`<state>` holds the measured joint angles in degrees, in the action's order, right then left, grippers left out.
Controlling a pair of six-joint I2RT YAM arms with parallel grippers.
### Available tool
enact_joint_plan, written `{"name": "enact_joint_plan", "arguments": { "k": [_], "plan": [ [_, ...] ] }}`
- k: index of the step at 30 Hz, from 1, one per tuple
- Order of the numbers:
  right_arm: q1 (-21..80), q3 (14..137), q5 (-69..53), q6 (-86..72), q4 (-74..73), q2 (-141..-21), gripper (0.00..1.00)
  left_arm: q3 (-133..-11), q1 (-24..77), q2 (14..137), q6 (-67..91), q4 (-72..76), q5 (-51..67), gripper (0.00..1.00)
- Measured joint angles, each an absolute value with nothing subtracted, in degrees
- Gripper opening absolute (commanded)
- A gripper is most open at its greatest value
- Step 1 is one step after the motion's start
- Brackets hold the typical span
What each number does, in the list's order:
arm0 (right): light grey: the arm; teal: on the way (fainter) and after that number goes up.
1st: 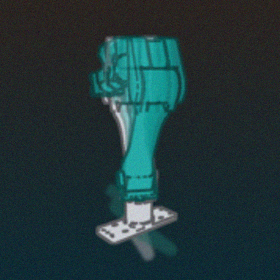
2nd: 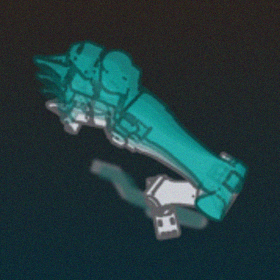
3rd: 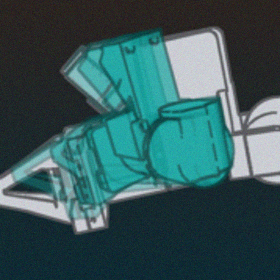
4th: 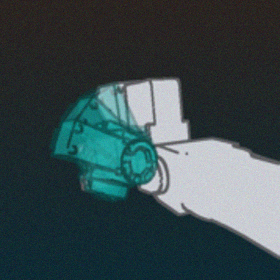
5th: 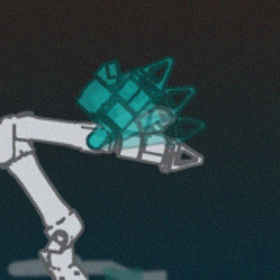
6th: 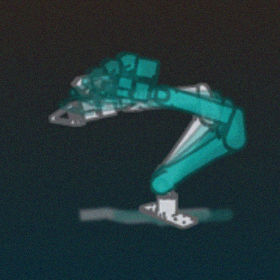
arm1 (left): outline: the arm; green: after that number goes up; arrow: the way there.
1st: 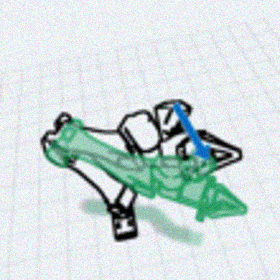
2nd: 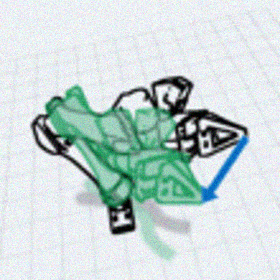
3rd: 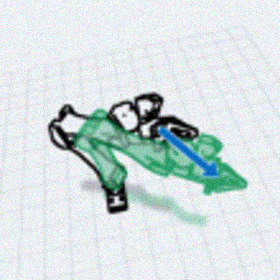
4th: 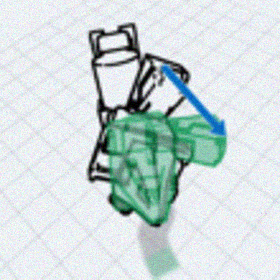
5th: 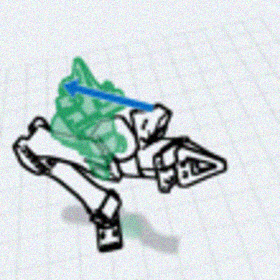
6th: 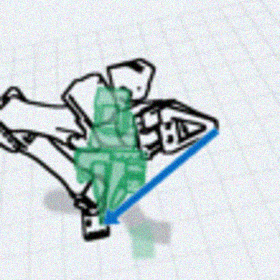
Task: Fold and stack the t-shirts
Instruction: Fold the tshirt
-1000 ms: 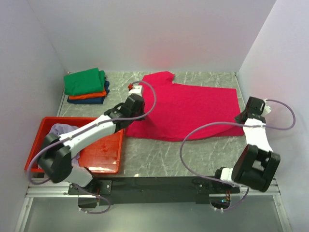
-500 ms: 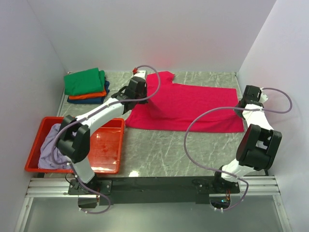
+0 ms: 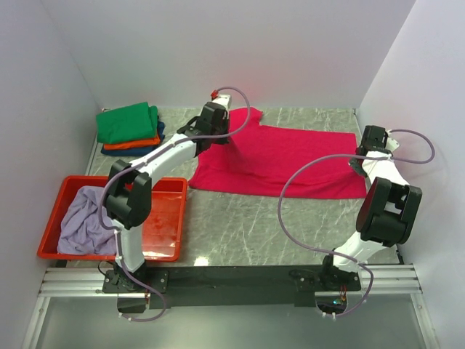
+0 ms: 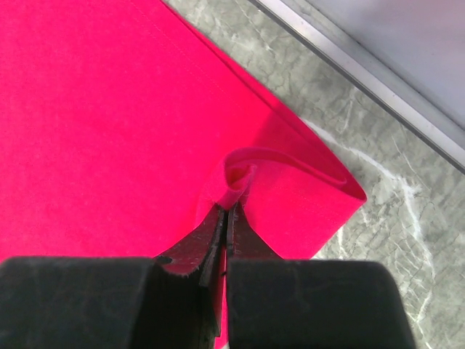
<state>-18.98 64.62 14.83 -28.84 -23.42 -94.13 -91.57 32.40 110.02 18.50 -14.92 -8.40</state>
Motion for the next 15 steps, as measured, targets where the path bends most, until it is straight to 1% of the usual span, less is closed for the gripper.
{"name": "enact_joint_plan", "arguments": {
  "k": [10,15],
  "plan": [
    [-18.72,64.62,15.66,-28.84,-23.31,-95.29,0.00,-94.54,30.83,114.83,18.26,-15.75,-7.90,0.01],
    [-18.72,64.62,16.03,-28.80,-23.27,-95.29,0.00,-94.54,29.06,115.20,20.40,-15.44,-8.75,0.01]
  ]
}}
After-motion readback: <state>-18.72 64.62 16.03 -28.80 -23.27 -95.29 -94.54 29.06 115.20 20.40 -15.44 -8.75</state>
